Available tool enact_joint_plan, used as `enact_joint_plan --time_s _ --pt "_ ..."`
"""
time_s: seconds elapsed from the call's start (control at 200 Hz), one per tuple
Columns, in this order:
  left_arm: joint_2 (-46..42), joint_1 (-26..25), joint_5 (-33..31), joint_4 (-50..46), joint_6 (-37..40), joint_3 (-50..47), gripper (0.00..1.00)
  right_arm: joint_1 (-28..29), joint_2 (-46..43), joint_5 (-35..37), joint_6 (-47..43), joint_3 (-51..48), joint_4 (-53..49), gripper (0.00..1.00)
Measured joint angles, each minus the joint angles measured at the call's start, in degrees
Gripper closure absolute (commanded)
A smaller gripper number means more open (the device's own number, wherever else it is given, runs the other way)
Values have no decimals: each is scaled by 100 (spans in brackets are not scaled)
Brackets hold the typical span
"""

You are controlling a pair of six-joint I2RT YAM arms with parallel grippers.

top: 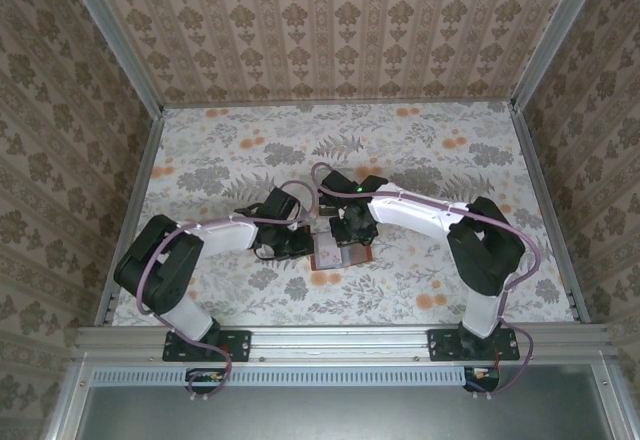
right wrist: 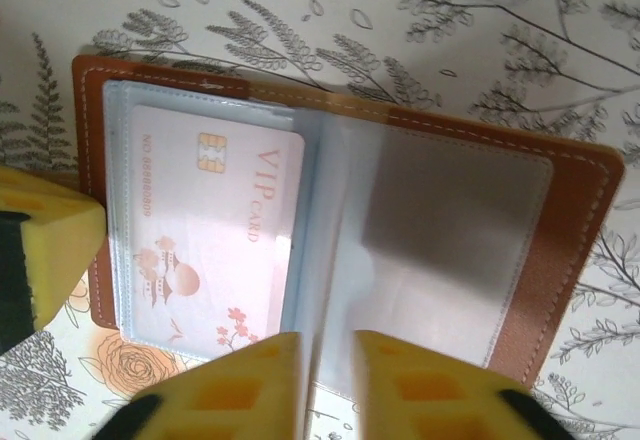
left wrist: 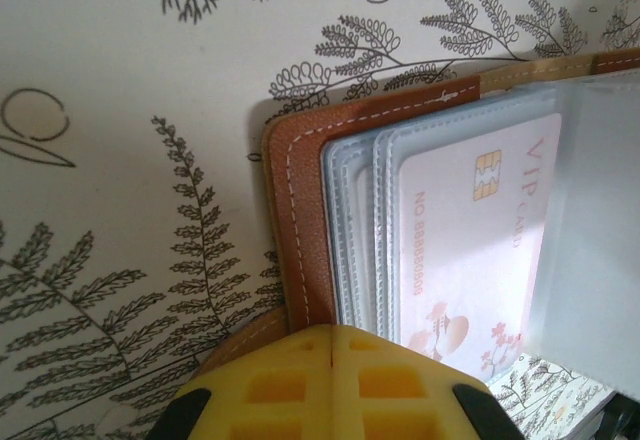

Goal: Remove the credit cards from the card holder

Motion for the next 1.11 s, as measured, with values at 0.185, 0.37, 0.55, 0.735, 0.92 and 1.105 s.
enact_joint_plan --time_s 0.185,0.37,0.55,0.735,0.92,1.105 --pt "122 -13 -22 -249 120 210 99 -144 -195 9 -17 -286 17 97" --pt "267 -70 -24 -372 225 396 99 -256 -258 7 -26 -588 153 98" --pt "328 -118 -24 -422 271 479 99 -319 -264 7 -26 -857 328 96" --pt "328 -184 -79 -446 271 487 98 -361 -264 28 -24 -1119 560 86" --pt "315 -227 -146 -448 269 487 98 -400 -264 190 -35 -1215 599 72" --pt "278 -284 -247 -474 264 487 99 -413 -275 411 -33 -1228 546 69"
